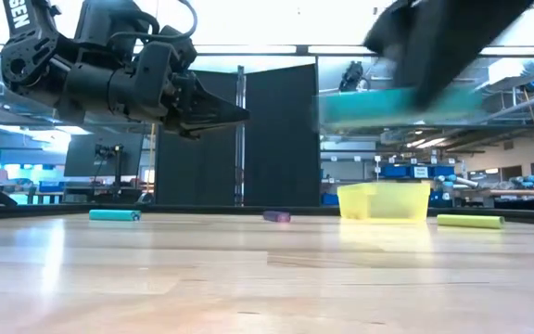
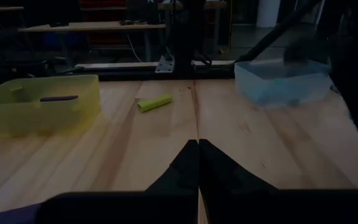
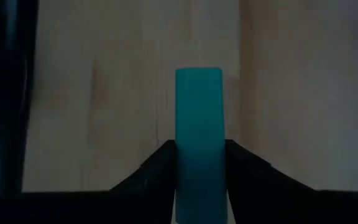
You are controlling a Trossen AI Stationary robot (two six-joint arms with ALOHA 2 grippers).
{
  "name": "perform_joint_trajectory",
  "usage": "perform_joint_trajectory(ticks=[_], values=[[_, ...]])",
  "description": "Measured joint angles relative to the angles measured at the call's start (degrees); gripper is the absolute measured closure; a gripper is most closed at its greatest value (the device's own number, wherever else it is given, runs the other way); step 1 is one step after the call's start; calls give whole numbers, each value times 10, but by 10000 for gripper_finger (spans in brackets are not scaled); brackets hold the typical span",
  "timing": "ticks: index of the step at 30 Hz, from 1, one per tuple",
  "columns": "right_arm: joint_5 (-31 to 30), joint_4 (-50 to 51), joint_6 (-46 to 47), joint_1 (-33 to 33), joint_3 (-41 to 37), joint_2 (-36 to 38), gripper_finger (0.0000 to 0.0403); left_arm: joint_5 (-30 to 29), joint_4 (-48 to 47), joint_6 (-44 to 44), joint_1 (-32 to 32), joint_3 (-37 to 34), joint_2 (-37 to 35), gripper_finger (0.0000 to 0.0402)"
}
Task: Sort blocks
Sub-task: Put the light blue block into the transparent bin
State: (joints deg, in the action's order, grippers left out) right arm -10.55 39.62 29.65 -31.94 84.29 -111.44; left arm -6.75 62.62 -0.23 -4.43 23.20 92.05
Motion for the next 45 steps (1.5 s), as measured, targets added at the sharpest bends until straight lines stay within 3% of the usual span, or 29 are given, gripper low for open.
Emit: perform_joint_trajectory(ticks=[4, 9, 13, 19, 24, 32, 39, 41, 45], values=[[-18, 145, 17, -55, -1, 63, 286, 0, -7, 4, -1, 0, 0, 392], [-18, 352, 155, -140, -1, 114, 286, 0, -13, 14, -2, 0, 0, 392], [1, 418, 243, -210, -1, 133, 286, 0, -13, 14, -2, 0, 0, 392], [25, 391, 338, -267, -56, 132, 286, -2, -11, 14, -2, 0, 0, 392], [39, 335, 353, -299, -137, 132, 286, -8, -7, 15, -1, 0, 0, 392], [60, 137, 348, -301, -270, 151, 286, -8, -7, 15, -1, 0, 0, 392], [65, 128, 379, -291, -286, 183, 286, -6, -7, 15, -1, 0, 0, 392], [67, 126, 393, -285, -286, 194, 268, 6, -7, 21, -1, 0, 0, 392], [88, 130, 412, -267, -286, 212, 180, 19, -7, 28, -1, 0, 0, 392]])
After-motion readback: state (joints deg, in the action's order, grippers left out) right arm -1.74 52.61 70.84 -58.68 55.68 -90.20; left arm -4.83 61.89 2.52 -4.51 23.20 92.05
